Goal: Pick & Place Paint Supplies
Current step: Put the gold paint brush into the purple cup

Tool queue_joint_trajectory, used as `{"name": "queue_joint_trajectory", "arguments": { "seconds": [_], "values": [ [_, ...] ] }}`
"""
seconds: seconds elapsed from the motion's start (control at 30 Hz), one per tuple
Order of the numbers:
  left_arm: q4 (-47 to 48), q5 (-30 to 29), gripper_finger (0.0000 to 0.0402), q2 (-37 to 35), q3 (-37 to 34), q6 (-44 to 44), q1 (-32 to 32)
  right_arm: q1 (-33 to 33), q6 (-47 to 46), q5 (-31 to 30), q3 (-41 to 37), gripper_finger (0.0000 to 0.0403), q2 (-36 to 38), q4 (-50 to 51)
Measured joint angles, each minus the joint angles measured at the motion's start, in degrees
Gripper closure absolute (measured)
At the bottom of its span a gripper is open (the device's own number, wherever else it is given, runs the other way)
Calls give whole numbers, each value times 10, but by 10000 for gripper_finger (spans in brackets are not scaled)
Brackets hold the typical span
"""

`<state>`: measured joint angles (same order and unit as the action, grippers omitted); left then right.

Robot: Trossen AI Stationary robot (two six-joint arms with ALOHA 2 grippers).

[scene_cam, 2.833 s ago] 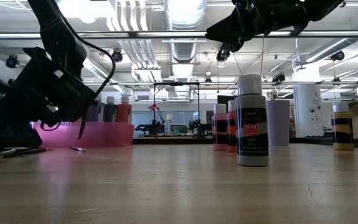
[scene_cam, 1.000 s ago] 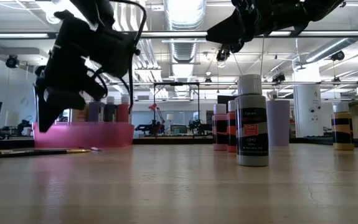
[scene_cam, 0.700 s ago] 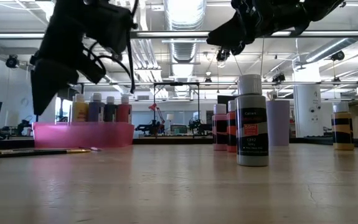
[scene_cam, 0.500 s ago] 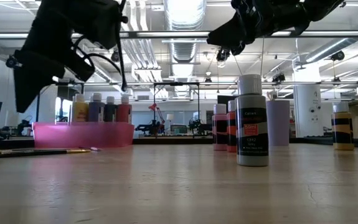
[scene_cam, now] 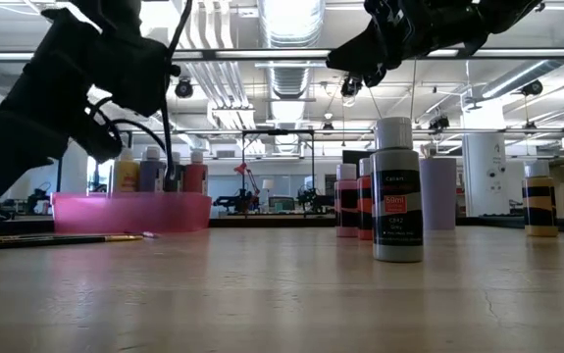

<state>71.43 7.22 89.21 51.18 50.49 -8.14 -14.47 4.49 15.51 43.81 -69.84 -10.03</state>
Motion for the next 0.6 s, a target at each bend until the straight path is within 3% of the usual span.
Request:
{"name": "queue_joint_trajectory", "arguments": {
  "seconds": [0.6],
  "values": [
    [-109,16,273,0,-81,1,2,6,2,0,0,268,0,1]
  ]
}}
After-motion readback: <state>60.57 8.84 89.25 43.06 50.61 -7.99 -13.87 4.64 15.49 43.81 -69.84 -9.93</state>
